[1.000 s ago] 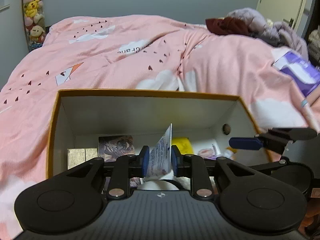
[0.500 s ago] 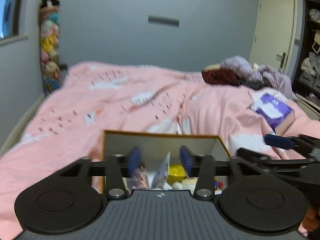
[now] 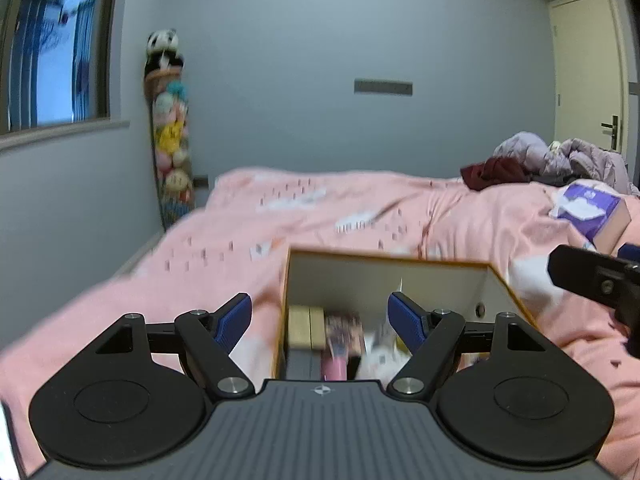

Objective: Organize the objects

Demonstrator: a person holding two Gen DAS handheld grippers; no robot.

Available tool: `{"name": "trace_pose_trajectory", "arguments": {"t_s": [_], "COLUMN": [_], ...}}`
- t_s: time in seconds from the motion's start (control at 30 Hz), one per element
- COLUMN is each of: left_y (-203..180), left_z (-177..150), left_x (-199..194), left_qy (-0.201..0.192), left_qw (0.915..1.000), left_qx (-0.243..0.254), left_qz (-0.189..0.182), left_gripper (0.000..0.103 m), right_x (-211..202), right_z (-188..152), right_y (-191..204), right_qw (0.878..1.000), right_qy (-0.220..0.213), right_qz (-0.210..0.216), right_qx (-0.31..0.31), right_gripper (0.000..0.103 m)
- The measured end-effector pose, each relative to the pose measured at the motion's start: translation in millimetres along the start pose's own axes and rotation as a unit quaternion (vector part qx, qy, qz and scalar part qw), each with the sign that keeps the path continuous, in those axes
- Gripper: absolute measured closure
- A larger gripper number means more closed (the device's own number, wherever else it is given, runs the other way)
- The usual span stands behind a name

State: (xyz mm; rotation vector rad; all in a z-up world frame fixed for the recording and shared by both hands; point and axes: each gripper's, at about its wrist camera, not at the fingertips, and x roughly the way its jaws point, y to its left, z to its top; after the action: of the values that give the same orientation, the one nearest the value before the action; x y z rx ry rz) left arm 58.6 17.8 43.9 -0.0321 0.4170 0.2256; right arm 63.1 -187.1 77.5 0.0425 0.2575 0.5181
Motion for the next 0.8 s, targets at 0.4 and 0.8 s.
{"name": "trace_pose_trajectory", "arguments": {"t_s": [0.4, 0.8], "left_y": [5.8, 5.2], "left_z": [-35.2, -42.9], "left_x": [7.3, 21.8], "left_qy": [0.039, 0.058], "left_qw": [0.9986, 0.9975], "left_qx": [0.018, 0.024], "left_qz": [0.032, 0.033], "left_gripper": [0.014, 0.014], "right_x": [28.0, 48.9], "right_z": [-44.5, -60.1], "right_y": [-5.2, -8.7], "right_qw": [0.996, 0.993], "right_qy": [0.082, 0.114], "right_qz": [-0.026, -0.033], "right_qx": [-0.008, -0.002], "right_gripper": [0.011, 0.01]}}
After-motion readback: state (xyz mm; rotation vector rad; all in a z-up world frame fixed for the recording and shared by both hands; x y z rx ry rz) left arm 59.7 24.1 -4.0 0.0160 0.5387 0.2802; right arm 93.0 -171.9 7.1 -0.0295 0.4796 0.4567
